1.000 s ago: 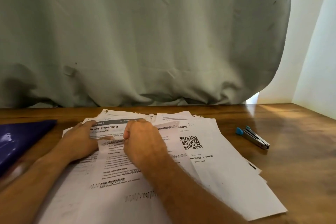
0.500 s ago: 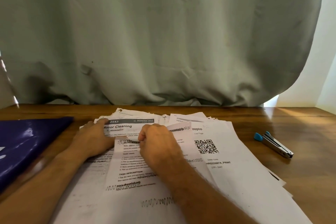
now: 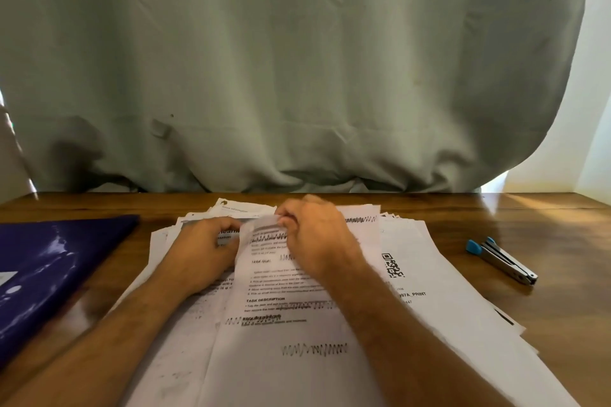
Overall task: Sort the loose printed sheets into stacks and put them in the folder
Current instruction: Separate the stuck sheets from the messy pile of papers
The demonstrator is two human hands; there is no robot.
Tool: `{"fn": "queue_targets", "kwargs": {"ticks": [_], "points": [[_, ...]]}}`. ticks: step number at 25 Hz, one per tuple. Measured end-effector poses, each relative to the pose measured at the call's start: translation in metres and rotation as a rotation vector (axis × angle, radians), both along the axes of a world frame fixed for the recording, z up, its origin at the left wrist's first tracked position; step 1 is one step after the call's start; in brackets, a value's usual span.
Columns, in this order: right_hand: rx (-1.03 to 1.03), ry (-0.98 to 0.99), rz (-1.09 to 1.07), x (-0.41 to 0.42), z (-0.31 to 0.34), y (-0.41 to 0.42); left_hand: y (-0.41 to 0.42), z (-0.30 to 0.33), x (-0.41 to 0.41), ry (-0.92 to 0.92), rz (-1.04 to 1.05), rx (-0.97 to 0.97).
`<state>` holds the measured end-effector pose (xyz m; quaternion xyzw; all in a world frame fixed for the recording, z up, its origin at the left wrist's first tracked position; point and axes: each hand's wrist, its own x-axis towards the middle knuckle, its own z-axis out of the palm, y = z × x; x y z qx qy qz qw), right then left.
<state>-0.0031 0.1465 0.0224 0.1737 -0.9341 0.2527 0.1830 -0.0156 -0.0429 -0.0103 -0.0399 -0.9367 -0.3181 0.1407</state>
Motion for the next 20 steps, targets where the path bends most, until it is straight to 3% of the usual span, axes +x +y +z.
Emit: {"fn": "queue_targets", "kwargs": {"ticks": [3,6,10,14,17,20], "points": [[-0.062,0.162,-0.056,0.006,0.019,0.019,0.008,0.002,0.007,0.022,-0.022,0.047],[-0.202,0.223,-0.115,0.012,0.04,0.054,0.016,0.001,0.012,-0.024,-0.044,-0.036],[-0.298,0.1,-0.2,0.008,0.043,0.109,0.017,0.007,0.018,-0.038,-0.085,-0.143],[-0.392,-0.015,-0.262,0.009,0.009,0.123,0.027,0.011,0.024,-0.021,-0.104,-0.101],[-0.312,-0.059,-0.288,0.005,-0.003,0.115,0.058,0.024,0.011,-0.014,-0.176,-0.048],[-0.238,-0.123,-0.292,0.001,-0.011,0.109,0.094,0.027,-0.012,-0.106,-0.185,-0.213]]}}
